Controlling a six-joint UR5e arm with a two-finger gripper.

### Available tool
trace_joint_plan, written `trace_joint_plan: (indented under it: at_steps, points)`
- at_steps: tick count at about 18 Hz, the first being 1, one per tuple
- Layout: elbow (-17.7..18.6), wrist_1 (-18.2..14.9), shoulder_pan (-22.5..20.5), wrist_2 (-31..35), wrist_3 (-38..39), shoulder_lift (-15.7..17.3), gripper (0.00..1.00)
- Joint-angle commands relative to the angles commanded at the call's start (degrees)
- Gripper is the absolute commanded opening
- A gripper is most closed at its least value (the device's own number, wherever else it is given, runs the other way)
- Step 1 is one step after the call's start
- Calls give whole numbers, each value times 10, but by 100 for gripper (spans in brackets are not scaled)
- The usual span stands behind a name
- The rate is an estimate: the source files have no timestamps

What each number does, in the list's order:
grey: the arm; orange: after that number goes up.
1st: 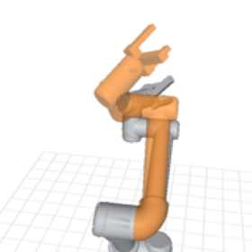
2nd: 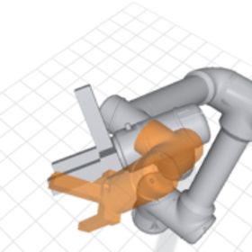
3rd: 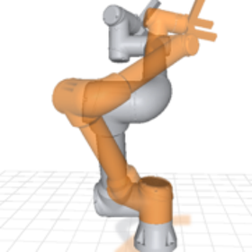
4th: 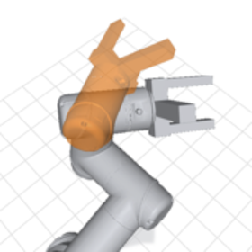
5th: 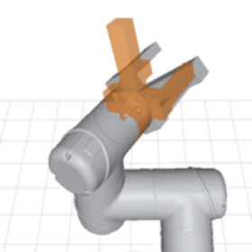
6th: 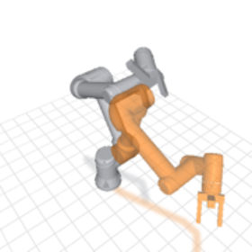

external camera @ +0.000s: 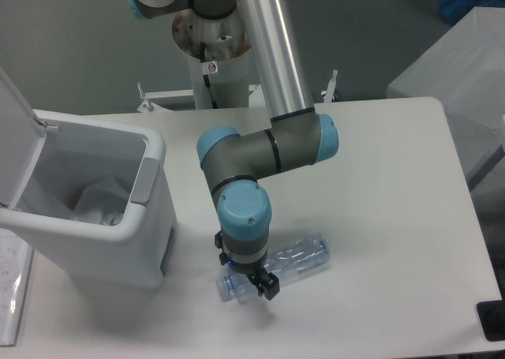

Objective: Place the trash in the trash can
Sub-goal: 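Lower the gripper and close it around the bottle's cap end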

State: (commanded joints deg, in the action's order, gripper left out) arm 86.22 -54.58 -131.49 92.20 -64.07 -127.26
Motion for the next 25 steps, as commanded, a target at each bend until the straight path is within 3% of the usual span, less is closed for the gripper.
trace_joint_plan:
  at_steps: [4,8,11,25]
  points:
    - [-12,1,0,4,2,-5,98]
    - [-23,1,0,18,1,-5,71]
    - [-25,1,0,18,1,-5,60]
    - [-51,1,-3,9,23,22,59]
